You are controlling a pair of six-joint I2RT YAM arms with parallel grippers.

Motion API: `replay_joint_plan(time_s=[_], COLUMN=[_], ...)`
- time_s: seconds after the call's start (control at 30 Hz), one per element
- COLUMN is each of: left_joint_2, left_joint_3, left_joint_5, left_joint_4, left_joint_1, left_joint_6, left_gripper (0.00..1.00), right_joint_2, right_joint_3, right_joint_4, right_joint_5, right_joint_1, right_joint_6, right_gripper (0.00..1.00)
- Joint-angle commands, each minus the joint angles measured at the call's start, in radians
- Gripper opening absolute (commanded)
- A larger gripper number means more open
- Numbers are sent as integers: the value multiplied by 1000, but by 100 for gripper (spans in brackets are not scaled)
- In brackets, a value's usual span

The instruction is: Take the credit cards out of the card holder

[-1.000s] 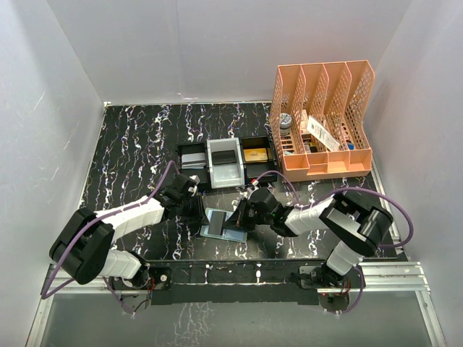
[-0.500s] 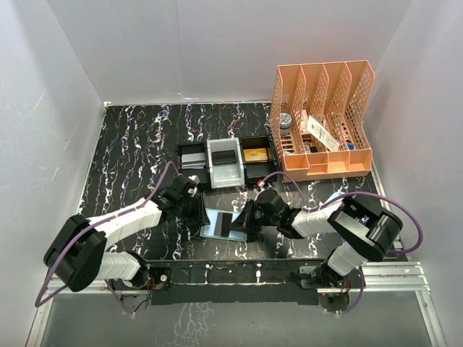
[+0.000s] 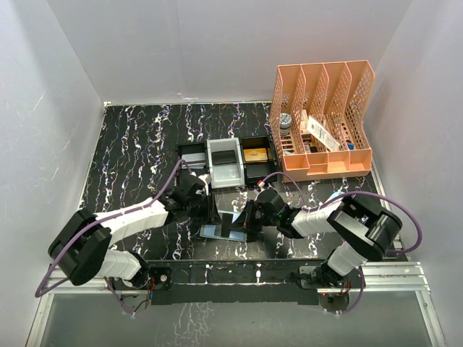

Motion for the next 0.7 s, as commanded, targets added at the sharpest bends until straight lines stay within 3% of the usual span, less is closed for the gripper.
replay_joint_plan(time_s=[0.0, 0.23, 0.47, 0.67], left_joint_2=[49, 73, 86, 76], left_joint_3=[-27, -46, -60, -59], left_joint_5=[-15, -153, -123, -132], left_joint_4=[-11, -99, -76, -89], left_joint_1=[-8, -14, -14, -14], left_joint_6=[2, -7, 5, 7], left_gripper=[27, 21, 19, 18], right_joint_2=[-6, 5, 44, 59], right_joint_3=[11, 9, 25, 35], right_joint_4=[35, 98, 170, 172], right_joint_5=[-3, -29, -35, 3], right_joint_1=[-5, -4, -4, -4], right_joint_6=[-13, 16, 55, 66], right_gripper=[0, 3, 21, 20])
